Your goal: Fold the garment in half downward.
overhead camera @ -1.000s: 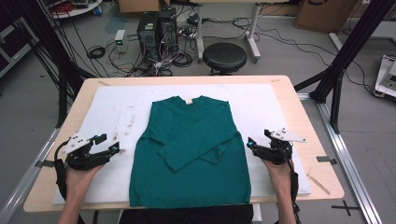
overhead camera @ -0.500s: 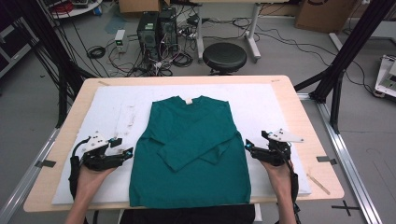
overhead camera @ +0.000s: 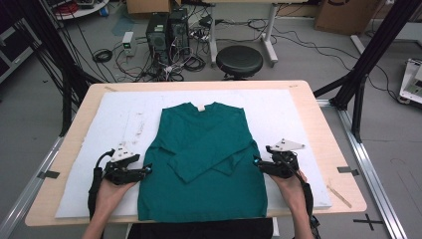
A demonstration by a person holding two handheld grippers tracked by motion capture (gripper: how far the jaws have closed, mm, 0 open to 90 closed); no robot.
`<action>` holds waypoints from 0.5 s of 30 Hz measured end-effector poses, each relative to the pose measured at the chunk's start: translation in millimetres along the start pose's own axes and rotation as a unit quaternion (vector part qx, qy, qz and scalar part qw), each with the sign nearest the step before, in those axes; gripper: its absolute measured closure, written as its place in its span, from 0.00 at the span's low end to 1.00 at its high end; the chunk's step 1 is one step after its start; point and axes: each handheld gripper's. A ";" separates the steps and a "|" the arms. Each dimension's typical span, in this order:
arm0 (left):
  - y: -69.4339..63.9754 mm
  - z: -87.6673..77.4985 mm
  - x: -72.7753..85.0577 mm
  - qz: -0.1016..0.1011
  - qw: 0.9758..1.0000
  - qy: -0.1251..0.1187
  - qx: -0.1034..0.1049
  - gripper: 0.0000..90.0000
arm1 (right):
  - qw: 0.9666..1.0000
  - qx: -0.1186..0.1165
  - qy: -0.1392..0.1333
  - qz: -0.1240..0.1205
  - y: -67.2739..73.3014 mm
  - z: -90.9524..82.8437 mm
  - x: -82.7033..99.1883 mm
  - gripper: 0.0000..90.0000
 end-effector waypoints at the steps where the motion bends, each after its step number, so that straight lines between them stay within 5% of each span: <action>1: 0.1 -0.2 0.0 0.002 1.000 0.001 0.001 0.41 | 1.000 -0.001 0.014 -0.002 0.2 1.7 0.9 0.45; 4: -0.9 -0.4 0.3 0.004 1.000 0.001 0.008 0.46 | 0.999 -0.001 0.034 -0.018 -0.4 3.2 3.4 0.47; 8: -2.7 1.0 0.2 0.011 1.000 0.008 0.013 0.51 | 0.998 -0.035 0.045 -0.014 -2.6 1.0 7.0 0.48; 12: -2.3 1.1 0.3 0.009 1.000 0.009 0.022 0.54 | 0.997 -0.043 0.068 -0.009 -4.1 4.1 11.5 0.49; 15: -2.6 1.0 0.4 0.012 1.000 0.007 0.027 0.59 | 0.996 -0.050 0.067 -0.013 -2.4 3.1 11.2 0.58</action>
Point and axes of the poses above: each handheld gripper's, and its own axes: z roughly forward along the jaws, x roughly out of its underside, y roughly to its left
